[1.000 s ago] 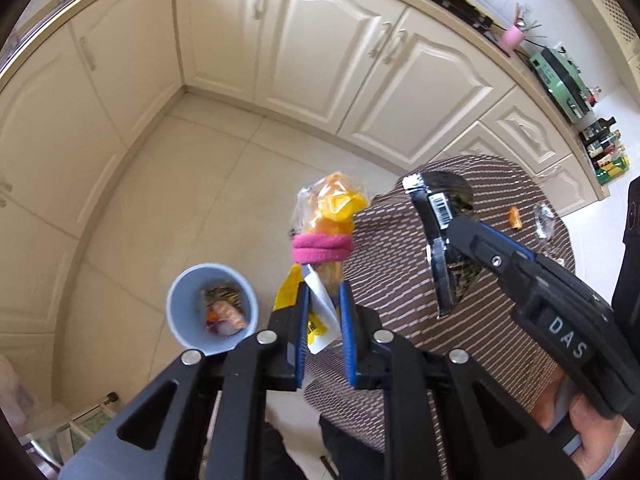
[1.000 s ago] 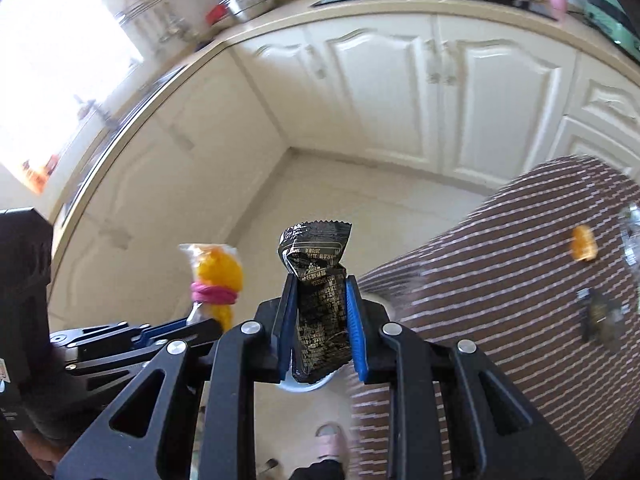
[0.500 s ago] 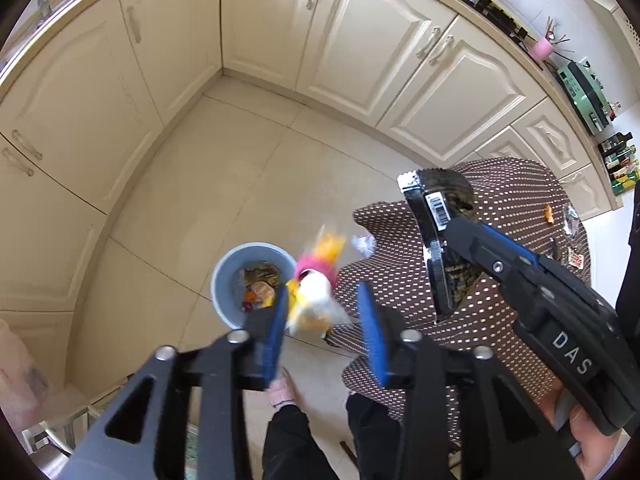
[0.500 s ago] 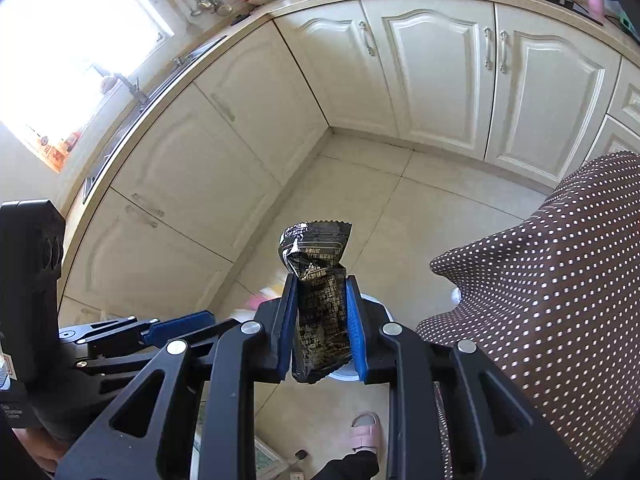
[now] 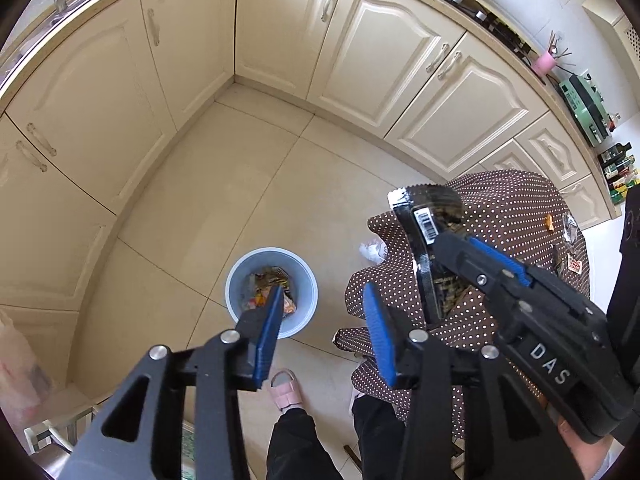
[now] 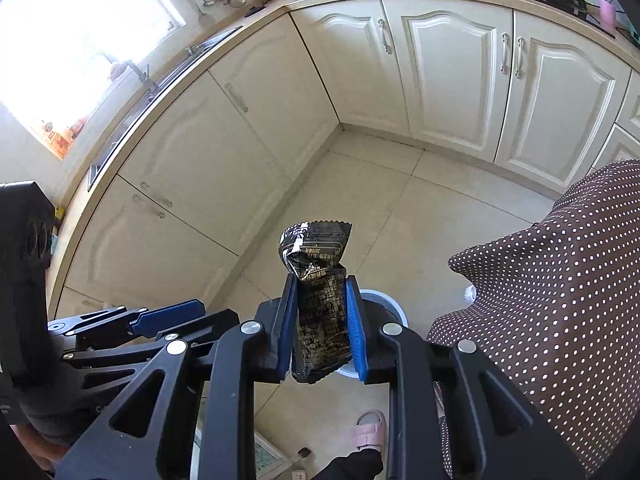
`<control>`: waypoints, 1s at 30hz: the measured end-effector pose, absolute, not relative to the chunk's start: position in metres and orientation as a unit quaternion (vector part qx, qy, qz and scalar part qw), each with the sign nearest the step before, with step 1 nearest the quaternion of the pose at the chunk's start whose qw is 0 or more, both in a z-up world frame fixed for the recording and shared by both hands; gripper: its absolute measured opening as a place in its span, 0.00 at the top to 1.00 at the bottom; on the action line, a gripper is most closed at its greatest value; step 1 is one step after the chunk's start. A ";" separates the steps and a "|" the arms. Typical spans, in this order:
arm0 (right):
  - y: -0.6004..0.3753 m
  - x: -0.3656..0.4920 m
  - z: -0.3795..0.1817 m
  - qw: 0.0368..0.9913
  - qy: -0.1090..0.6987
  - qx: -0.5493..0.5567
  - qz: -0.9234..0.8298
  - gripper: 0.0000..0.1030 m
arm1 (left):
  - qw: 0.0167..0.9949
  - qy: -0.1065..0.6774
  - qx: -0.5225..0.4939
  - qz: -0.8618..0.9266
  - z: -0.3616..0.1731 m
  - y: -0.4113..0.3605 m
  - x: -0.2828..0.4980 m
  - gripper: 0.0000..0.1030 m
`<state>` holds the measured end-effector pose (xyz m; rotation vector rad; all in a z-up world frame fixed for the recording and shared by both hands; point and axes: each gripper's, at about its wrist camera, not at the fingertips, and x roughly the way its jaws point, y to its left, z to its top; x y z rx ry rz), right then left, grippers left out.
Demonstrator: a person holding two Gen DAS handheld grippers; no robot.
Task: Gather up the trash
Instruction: 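Carry both bags over the blue bin and open both tools to drop them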
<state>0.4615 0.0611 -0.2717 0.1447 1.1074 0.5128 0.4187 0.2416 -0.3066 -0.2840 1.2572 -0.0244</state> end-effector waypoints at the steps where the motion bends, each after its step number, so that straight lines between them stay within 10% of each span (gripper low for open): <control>1: 0.062 0.461 -0.271 0.817 0.519 0.068 0.242 0.79 | 0.800 0.586 -0.133 -0.011 -0.306 0.242 0.418 0.61; 30: 0.003 0.472 -0.270 0.818 0.516 0.112 0.228 0.63 | 0.800 0.587 -0.126 0.003 -0.298 0.196 0.424 0.57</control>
